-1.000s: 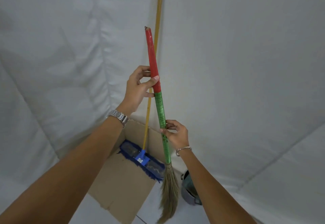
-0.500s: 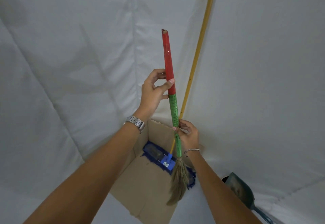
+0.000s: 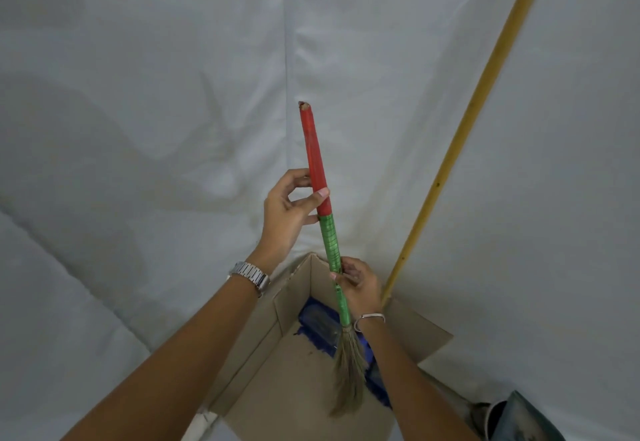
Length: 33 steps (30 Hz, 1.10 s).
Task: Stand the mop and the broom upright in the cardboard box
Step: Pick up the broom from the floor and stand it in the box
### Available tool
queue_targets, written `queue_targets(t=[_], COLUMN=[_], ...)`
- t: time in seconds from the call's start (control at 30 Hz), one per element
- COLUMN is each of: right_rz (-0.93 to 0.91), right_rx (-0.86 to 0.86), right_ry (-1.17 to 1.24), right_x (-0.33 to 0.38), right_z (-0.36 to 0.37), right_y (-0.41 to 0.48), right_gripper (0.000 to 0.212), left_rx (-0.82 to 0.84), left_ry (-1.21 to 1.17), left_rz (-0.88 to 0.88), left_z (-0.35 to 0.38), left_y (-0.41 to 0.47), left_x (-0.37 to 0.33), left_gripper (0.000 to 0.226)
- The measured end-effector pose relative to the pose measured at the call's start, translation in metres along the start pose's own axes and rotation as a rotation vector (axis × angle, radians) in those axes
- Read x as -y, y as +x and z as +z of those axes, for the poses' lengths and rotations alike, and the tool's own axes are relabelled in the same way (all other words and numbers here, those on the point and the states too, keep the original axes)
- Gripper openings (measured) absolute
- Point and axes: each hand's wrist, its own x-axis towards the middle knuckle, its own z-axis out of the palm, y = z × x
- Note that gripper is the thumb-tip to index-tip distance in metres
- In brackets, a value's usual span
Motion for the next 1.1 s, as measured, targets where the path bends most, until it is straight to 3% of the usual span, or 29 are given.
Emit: queue_targets(t=[0.13, 0.57, 0.93, 1.1], right_rz=[0.072, 0.079, 0.123, 0.159], right_rx=[0.014, 0.163, 0.192, 0.185], right_ry=[0.023, -0.295, -0.461, -0.51], right_x=[-0.019, -0.054, -0.058, -0.056], right_z=[0.055, 0.213, 0.255, 0.255], right_y=[0.041, 0.136, 0.142, 0.142], right_gripper=[0.028, 0.025, 0.025, 0.025], left_rx=[-0.003, -0.151, -0.418, -0.435], left_ry=[0.023, 0.144, 0.186, 0.235], left_rz=[-0.038, -0.058, 0.053, 0.104], left_z=[-0.04, -0.159, -0.187, -0.188], left_y=[0.047, 0.147, 0.146, 0.148], left_x=[0.04, 0.128, 0.155, 0.155], left_gripper=[0.026, 0.028, 0.037, 0.037])
